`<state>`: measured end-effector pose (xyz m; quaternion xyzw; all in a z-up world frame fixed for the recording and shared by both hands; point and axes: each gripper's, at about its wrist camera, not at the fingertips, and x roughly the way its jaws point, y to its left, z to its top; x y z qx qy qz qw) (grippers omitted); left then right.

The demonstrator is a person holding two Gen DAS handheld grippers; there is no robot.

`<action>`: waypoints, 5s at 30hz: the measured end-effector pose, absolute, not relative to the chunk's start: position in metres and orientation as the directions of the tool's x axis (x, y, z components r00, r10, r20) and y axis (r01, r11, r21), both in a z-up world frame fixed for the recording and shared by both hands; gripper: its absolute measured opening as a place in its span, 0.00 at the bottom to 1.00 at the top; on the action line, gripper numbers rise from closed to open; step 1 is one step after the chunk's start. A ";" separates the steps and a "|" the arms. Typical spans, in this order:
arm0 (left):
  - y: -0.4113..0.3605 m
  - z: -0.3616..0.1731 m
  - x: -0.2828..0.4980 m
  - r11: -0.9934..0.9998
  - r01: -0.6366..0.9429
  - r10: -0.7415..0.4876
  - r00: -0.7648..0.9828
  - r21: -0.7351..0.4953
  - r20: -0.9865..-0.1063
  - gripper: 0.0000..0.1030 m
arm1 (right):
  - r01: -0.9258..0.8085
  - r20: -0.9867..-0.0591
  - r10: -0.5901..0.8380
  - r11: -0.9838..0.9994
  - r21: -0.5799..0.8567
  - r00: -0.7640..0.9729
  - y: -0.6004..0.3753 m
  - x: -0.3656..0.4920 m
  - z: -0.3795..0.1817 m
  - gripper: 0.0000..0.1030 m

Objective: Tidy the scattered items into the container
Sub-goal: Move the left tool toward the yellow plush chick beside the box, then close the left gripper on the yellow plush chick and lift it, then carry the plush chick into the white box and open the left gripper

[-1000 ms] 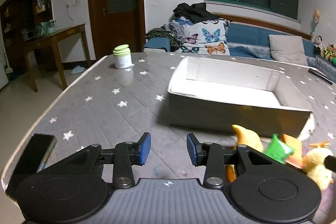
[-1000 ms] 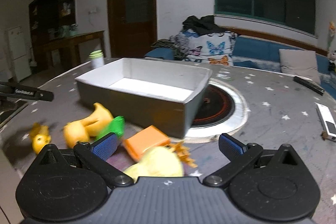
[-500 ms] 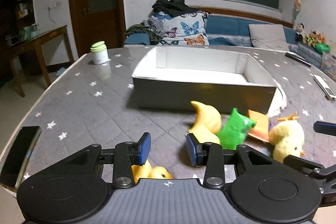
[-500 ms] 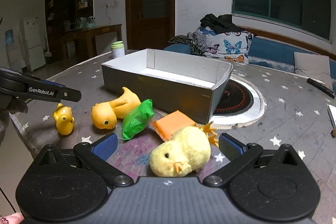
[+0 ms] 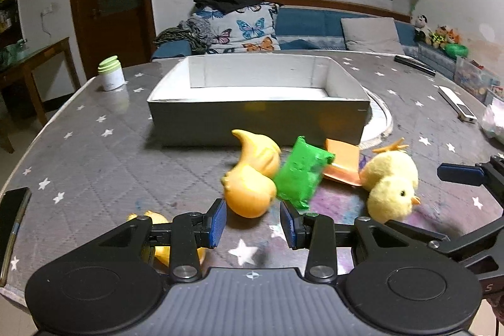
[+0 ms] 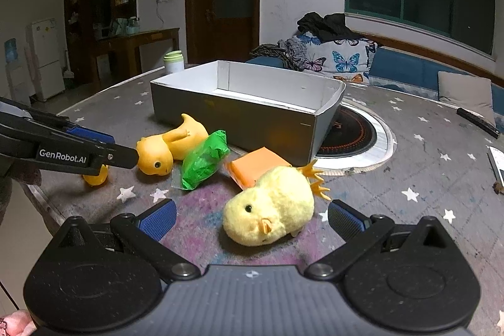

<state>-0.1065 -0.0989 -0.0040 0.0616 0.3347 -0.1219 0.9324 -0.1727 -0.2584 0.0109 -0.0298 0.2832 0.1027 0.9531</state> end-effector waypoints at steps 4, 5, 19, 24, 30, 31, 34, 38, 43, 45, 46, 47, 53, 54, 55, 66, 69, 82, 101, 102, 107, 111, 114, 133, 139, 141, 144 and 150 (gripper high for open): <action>-0.103 -0.005 -0.107 0.957 0.288 -0.202 0.736 0.028 -0.646 0.39 | -0.216 -0.552 0.185 0.976 0.010 0.813 -0.267 -0.166 0.006 1.00; -0.104 -0.005 -0.107 0.956 0.291 -0.205 0.734 0.027 -0.647 0.39 | -0.215 -0.553 0.185 0.977 0.011 0.812 -0.267 -0.167 0.006 1.00; -0.118 -0.010 -0.100 0.940 0.341 -0.238 0.713 0.030 -0.660 0.39 | -0.229 -0.560 0.196 0.973 0.010 0.805 -0.297 -0.139 -0.022 1.00; -0.122 -0.011 -0.097 0.936 0.352 -0.243 0.707 0.032 -0.664 0.39 | -0.233 -0.564 0.194 0.972 0.003 0.803 -0.295 -0.137 -0.025 1.00; -0.126 -0.013 -0.094 0.931 0.363 -0.248 0.698 0.033 -0.671 0.39 | -0.234 -0.566 0.194 0.972 0.001 0.802 -0.295 -0.135 -0.025 1.00; -0.127 -0.013 -0.093 0.931 0.364 -0.249 0.697 0.033 -0.672 0.39 | -0.234 -0.565 0.194 0.972 0.001 0.802 -0.295 -0.135 -0.025 1.00; -0.129 -0.014 -0.091 0.929 0.370 -0.251 0.693 0.034 -0.676 0.39 | -0.233 -0.565 0.193 0.973 0.001 0.802 -0.295 -0.134 -0.025 1.00; -0.132 -0.014 -0.090 0.926 0.376 -0.256 0.690 0.033 -0.677 0.39 | -0.230 -0.566 0.191 0.973 0.002 0.802 -0.295 -0.133 -0.025 0.99; -0.136 -0.015 -0.089 0.921 0.388 -0.262 0.685 0.035 -0.680 0.39 | -0.229 -0.571 0.191 0.973 0.005 0.798 -0.296 -0.132 -0.027 0.98; -0.138 -0.015 -0.088 0.919 0.392 -0.264 0.683 0.036 -0.681 0.39 | -0.229 -0.574 0.191 0.973 0.007 0.797 -0.297 -0.132 -0.028 0.96; -0.139 -0.015 -0.088 0.918 0.394 -0.266 0.682 0.036 -0.682 0.39 | -0.229 -0.575 0.191 0.973 0.008 0.796 -0.297 -0.131 -0.029 0.96; -0.140 -0.015 -0.087 0.918 0.396 -0.267 0.680 0.035 -0.683 0.39 | -0.229 -0.576 0.192 0.973 0.008 0.795 -0.297 -0.131 -0.029 0.96; -0.144 -0.015 -0.084 0.913 0.408 -0.277 0.672 0.032 -0.687 0.39 | -0.236 -0.581 0.196 0.972 0.008 0.790 -0.298 -0.130 -0.031 0.96; -0.144 -0.015 -0.084 0.912 0.410 -0.281 0.669 0.025 -0.688 0.39 | -0.238 -0.582 0.197 0.971 0.007 0.789 -0.297 -0.130 -0.031 0.96; -0.144 -0.015 -0.083 0.911 0.412 -0.286 0.665 0.019 -0.690 0.39 | -0.239 -0.582 0.198 0.971 0.007 0.788 -0.297 -0.130 -0.032 0.96; -0.147 -0.015 -0.075 0.899 0.438 -0.322 0.634 -0.016 -0.703 0.39 | -0.243 -0.593 0.200 0.970 0.008 0.779 -0.298 -0.125 -0.035 0.96; -0.149 -0.013 -0.073 0.891 0.452 -0.343 0.619 -0.037 -0.707 0.39 | -0.241 -0.598 0.200 0.970 0.011 0.776 -0.299 -0.123 -0.037 0.96; -0.168 0.007 -0.068 0.804 0.577 -0.497 0.517 -0.146 -0.697 0.39 | -0.251 -0.606 0.220 0.967 0.036 0.764 -0.305 -0.116 -0.040 0.89; -0.185 -0.012 -0.037 0.751 0.601 -0.553 0.343 -0.275 -0.760 0.40 | -0.284 -0.622 0.265 0.956 0.072 0.736 -0.305 -0.103 -0.045 0.70; -0.185 -0.013 -0.035 0.750 0.598 -0.557 0.337 -0.285 -0.759 0.40 | -0.283 -0.623 0.263 0.957 0.069 0.737 -0.305 -0.103 -0.045 0.70; -0.182 -0.015 -0.030 0.742 0.589 -0.576 0.313 -0.322 -0.755 0.40 | -0.280 -0.622 0.261 0.957 0.068 0.738 -0.306 -0.103 -0.045 0.67; -0.181 -0.013 -0.032 0.734 0.595 -0.586 0.310 -0.328 -0.749 0.38 | -0.280 -0.627 0.252 0.958 0.056 0.737 -0.304 -0.104 -0.044 0.67; -0.175 -0.005 -0.034 0.725 0.593 -0.606 0.310 -0.349 -0.733 0.38 | -0.281 -0.627 0.249 0.958 0.048 0.739 -0.303 -0.106 -0.038 0.67; -0.145 0.076 0.056 0.744 0.565 -0.645 0.467 -0.358 -0.604 0.37 | -0.379 -0.527 0.276 0.920 -0.095 0.804 -0.278 -0.018 0.052 0.67; -0.136 0.053 0.115 0.742 0.510 -0.655 0.410 -0.435 -0.635 0.37 | -0.407 -0.590 0.278 0.909 -0.095 0.758 -0.272 0.044 0.039 0.67; -0.133 0.042 0.132 0.738 0.492 -0.660 0.385 -0.462 -0.645 0.37 | -0.414 -0.615 0.277 0.906 -0.089 0.738 -0.271 0.059 0.031 0.67; -0.130 0.028 0.151 0.736 0.463 -0.665 0.355 -0.495 -0.657 0.37 | -0.427 -0.661 0.273 0.901 -0.080 0.699 -0.268 0.081 0.017 0.67; -0.127 0.006 0.170 0.733 0.421 -0.670 0.307 -0.535 -0.676 0.37 | -0.446 -0.725 0.259 0.892 -0.073 0.637 -0.267 0.105 -0.002 0.67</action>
